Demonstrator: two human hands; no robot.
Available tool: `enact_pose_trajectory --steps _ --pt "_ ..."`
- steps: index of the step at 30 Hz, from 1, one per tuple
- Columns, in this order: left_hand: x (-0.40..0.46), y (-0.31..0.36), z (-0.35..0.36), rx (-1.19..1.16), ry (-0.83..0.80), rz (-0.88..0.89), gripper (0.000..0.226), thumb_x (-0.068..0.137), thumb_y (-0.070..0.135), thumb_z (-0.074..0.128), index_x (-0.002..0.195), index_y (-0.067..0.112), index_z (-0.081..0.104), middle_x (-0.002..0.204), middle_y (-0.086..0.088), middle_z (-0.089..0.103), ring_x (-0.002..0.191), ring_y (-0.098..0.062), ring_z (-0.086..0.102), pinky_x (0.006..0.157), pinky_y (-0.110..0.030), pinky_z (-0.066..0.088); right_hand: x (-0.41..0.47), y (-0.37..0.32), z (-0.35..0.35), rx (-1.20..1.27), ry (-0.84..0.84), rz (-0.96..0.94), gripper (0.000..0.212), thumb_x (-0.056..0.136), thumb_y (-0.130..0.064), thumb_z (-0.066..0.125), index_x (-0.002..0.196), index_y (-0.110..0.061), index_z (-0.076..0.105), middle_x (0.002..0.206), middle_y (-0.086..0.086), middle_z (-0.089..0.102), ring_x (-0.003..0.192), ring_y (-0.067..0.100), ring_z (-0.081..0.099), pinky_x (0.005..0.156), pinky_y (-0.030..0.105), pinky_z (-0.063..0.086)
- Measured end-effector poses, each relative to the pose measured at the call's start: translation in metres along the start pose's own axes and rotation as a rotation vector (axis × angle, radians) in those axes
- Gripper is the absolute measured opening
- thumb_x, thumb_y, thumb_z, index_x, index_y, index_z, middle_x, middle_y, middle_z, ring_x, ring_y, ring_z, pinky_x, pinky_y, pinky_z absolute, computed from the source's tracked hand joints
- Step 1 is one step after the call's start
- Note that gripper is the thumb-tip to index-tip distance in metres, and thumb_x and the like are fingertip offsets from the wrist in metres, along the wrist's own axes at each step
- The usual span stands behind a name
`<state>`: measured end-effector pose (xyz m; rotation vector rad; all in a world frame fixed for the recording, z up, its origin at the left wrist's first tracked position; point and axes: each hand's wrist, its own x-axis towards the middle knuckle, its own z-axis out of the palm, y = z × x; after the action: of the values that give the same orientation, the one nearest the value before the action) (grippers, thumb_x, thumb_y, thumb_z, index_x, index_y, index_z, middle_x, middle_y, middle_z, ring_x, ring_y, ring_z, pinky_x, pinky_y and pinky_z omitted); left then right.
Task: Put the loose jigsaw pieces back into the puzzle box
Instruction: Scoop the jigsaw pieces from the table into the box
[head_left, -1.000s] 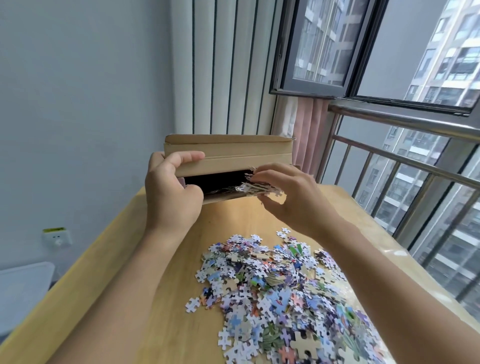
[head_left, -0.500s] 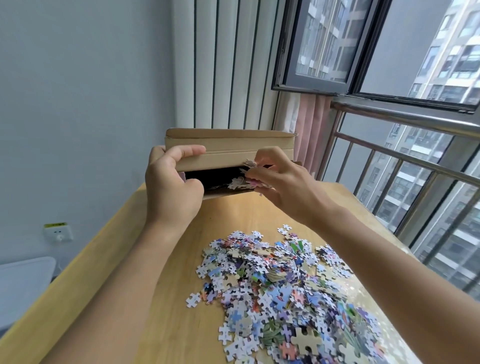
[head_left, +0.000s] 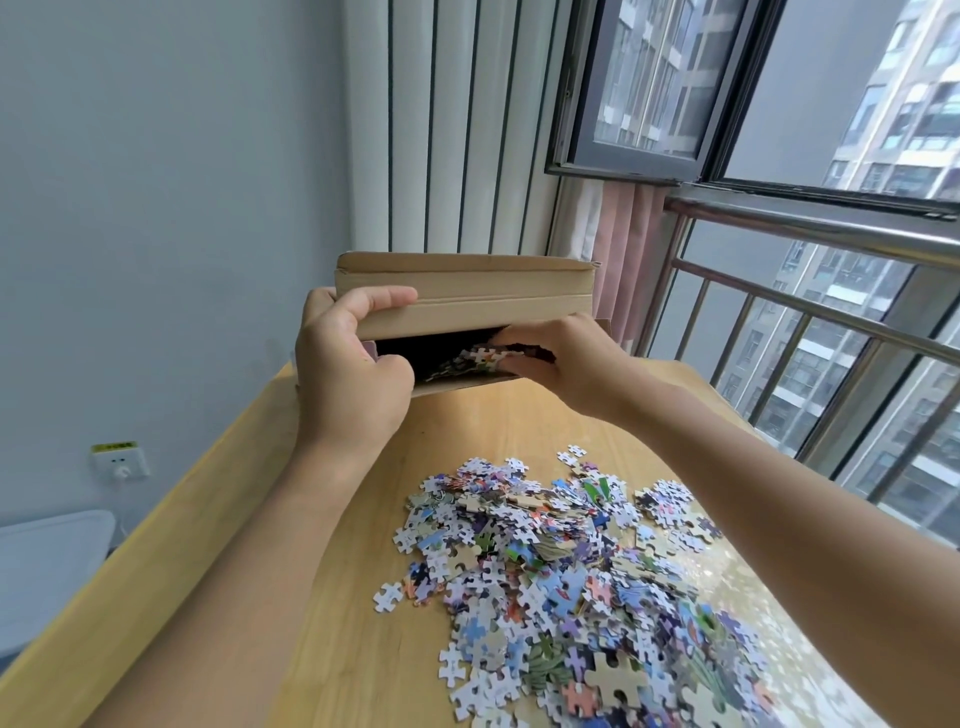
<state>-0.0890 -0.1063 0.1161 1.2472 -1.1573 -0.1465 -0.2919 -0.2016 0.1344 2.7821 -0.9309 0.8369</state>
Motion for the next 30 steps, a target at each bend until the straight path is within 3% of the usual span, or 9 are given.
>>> enact_pose_trajectory --steps 3,10,13,15,19,25,30 --pt "0.001 0.001 -0.002 -0.030 0.000 -0.006 0.070 0.070 -0.023 0.045 0.110 0.028 0.072 0.095 0.015 0.042 0.054 -0.001 0.040 0.056 -0.008 0.038 -0.004 0.003 0.001 0.091 0.000 0.076 0.026 0.103 -0.026 0.056 0.122 -0.018 0.071 0.098 0.000 0.077 0.084 0.019 0.071 0.076 0.041 0.055" --pt "0.002 0.001 -0.003 -0.043 0.004 -0.013 0.070 0.069 -0.024 0.044 0.112 0.025 0.073 0.098 0.013 0.044 0.053 -0.001 0.039 0.055 -0.007 0.037 -0.019 0.013 -0.002 0.248 0.048 0.187 0.017 0.096 -0.018 0.067 0.107 -0.011 0.078 0.103 -0.004 0.075 0.093 0.005 0.069 0.087 0.028 0.058" --pt "0.001 0.001 -0.003 -0.039 0.005 -0.010 0.070 0.070 -0.024 0.045 0.111 0.025 0.072 0.097 0.013 0.043 0.054 0.000 0.040 0.055 -0.008 0.038 -0.025 0.011 -0.004 0.185 -0.009 0.181 0.031 0.086 -0.033 0.077 0.111 -0.016 0.077 0.109 -0.008 0.074 0.099 0.002 0.068 0.091 0.021 0.054" --pt "0.002 0.000 -0.003 -0.032 0.010 -0.011 0.071 0.070 -0.024 0.045 0.111 0.027 0.072 0.097 0.014 0.043 0.055 0.000 0.041 0.056 -0.008 0.038 -0.026 0.008 -0.004 0.192 -0.008 0.200 0.034 0.082 -0.032 0.082 0.111 -0.017 0.076 0.110 -0.009 0.074 0.100 0.001 0.068 0.093 0.017 0.052" --pt "0.003 -0.001 -0.002 -0.030 0.013 -0.012 0.071 0.069 -0.023 0.045 0.108 0.030 0.072 0.096 0.014 0.043 0.056 -0.003 0.041 0.056 -0.008 0.036 -0.019 0.006 0.001 0.373 0.024 0.246 0.015 0.086 -0.015 0.078 0.101 -0.010 0.079 0.096 -0.004 0.078 0.087 0.003 0.073 0.086 0.021 0.058" --pt "0.005 -0.005 -0.003 -0.026 0.017 -0.018 0.072 0.069 -0.023 0.045 0.107 0.032 0.071 0.096 0.016 0.044 0.060 -0.006 0.041 0.058 -0.008 0.037 0.003 0.003 0.001 0.512 -0.002 0.470 0.021 0.077 -0.016 0.086 0.096 -0.009 0.079 0.088 0.000 0.079 0.082 0.011 0.075 0.085 0.031 0.061" --pt "0.003 -0.003 -0.002 -0.047 -0.001 -0.032 0.073 0.068 -0.023 0.044 0.107 0.033 0.071 0.098 0.015 0.045 0.052 -0.003 0.039 0.054 -0.009 0.036 0.007 -0.001 0.005 0.300 0.026 0.467 0.014 0.074 -0.016 0.089 0.082 -0.011 0.079 0.076 -0.002 0.077 0.069 0.009 0.073 0.075 0.031 0.061"
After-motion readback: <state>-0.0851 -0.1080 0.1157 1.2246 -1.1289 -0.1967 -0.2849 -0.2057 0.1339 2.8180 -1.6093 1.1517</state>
